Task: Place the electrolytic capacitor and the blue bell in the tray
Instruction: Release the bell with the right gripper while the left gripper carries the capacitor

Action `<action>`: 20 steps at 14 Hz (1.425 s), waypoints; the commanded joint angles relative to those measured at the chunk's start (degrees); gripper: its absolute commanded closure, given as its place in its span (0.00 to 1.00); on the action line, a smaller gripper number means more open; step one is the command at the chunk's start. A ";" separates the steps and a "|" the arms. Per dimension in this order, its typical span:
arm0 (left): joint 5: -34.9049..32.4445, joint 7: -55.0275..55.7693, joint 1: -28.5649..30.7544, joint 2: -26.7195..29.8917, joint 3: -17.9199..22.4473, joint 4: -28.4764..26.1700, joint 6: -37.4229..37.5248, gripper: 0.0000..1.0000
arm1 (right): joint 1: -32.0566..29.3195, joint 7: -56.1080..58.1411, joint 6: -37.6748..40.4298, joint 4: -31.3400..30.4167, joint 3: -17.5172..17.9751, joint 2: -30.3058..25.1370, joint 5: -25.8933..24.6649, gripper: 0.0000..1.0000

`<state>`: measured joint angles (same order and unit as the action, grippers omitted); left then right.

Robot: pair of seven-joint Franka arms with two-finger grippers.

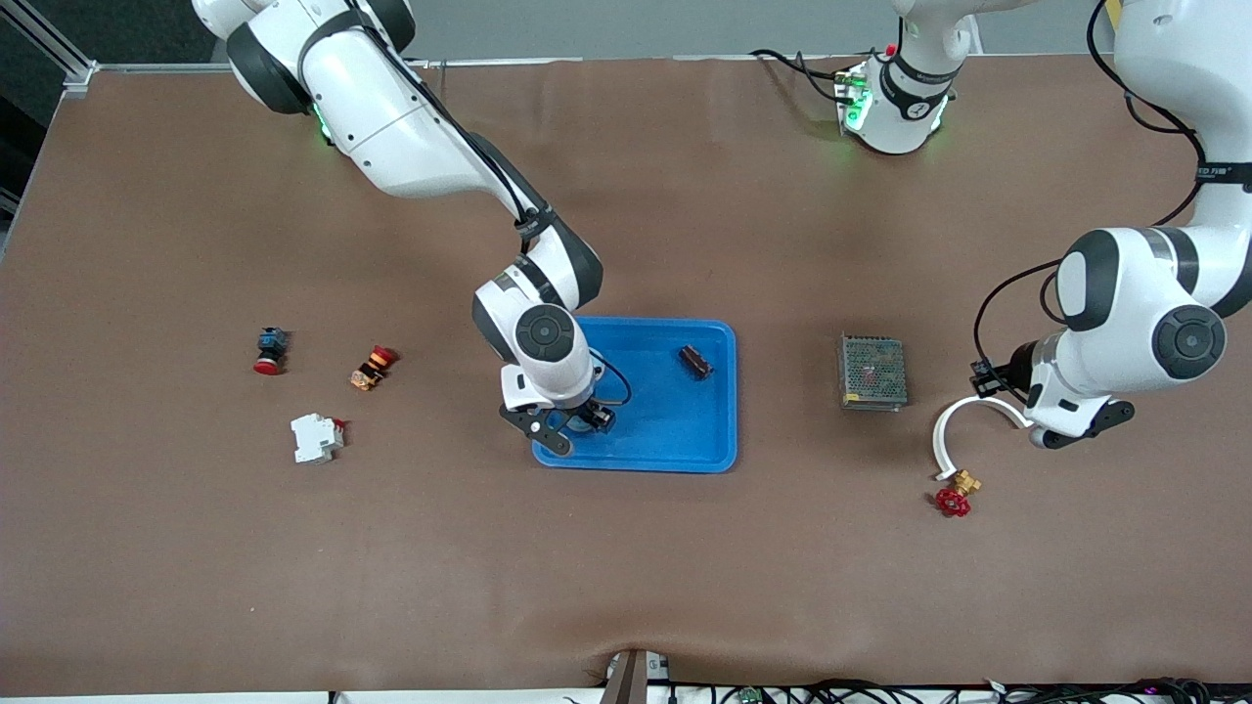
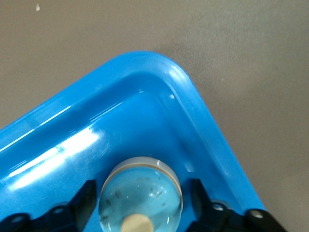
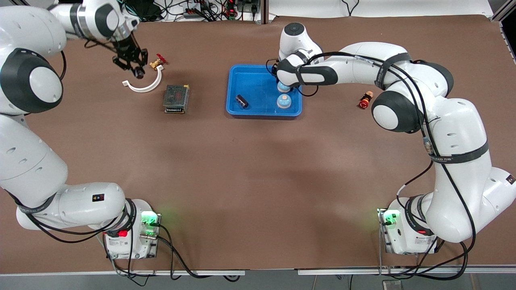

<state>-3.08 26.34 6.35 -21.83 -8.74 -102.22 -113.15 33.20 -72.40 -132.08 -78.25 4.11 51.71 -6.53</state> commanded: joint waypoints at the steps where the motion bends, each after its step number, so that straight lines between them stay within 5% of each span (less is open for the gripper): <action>1: -0.26 7.64 -3.52 -1.29 -0.66 7.20 6.17 0.83 | 1.16 -1.08 1.03 2.32 -0.85 1.11 -2.96 0.00; 9: 1.41 35.95 -19.60 -9.18 -0.66 16.78 7.42 0.83 | -2.08 1.56 12.28 7.67 0.63 -0.03 -2.09 0.00; 15: 1.41 45.98 -26.55 -14.64 -0.66 21.10 5.23 0.83 | -7.97 9.45 22.72 13.64 5.03 -0.74 -2.18 0.00; 20: 1.41 50.03 -29.99 -18.25 -0.66 22.86 -0.48 0.83 | -11.75 20.79 26.69 14.27 4.95 -2.67 -2.18 0.00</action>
<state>-2.38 75.02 -22.69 -38.21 -9.73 -81.72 -112.15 23.68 -55.05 -107.25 -63.63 7.65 50.45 -8.06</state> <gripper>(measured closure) 0.661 0.000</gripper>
